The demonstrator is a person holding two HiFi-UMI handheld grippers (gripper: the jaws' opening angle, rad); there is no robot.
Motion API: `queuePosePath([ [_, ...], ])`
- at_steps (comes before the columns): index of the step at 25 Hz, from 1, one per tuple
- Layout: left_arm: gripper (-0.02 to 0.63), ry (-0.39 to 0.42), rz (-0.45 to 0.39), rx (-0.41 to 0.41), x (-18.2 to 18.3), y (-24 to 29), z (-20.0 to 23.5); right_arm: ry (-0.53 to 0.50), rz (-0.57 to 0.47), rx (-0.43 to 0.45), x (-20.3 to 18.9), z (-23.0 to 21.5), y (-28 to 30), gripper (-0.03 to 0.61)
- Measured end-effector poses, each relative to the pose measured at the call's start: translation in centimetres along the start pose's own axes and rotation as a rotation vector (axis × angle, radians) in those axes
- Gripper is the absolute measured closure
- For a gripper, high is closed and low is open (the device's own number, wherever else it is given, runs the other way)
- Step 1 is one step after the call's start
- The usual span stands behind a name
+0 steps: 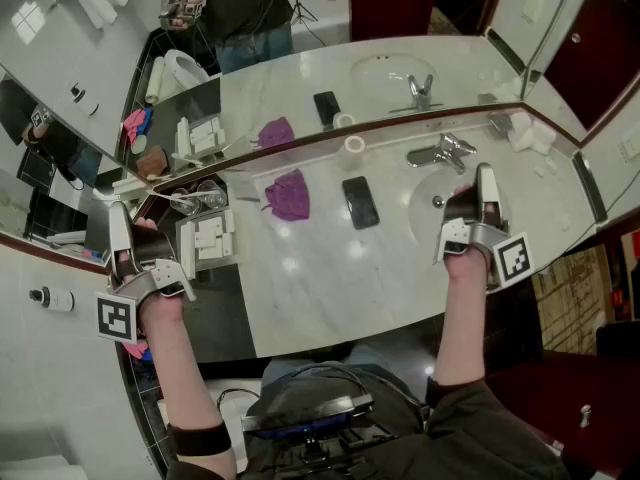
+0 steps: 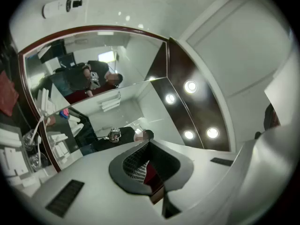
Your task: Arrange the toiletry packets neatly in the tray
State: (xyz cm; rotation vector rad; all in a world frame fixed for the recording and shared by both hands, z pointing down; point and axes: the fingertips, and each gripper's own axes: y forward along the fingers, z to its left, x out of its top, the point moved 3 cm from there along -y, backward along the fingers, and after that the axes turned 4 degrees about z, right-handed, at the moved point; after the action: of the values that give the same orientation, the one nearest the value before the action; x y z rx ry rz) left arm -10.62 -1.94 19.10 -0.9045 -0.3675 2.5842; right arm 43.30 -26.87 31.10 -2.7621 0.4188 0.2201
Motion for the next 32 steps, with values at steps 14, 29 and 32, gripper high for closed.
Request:
queuePosePath([
  [14,0.614,0.676,0.326,0.205,4.6,-3.3,5.1,-0.388,0.414,-0.004,-18.0,4.0,2.7,0.574],
  [29,0.614,0.869,0.595,0.317,7.7,-7.6,18.1,-1.094,0.888,0.083,-39.9,4.7,0.1,0.572],
  [32,0.614,0.875,0.635,0.350,7.9,-9.2,20.9,-1.156,0.979,0.109,-43.9,3.3,-1.3,0.572],
])
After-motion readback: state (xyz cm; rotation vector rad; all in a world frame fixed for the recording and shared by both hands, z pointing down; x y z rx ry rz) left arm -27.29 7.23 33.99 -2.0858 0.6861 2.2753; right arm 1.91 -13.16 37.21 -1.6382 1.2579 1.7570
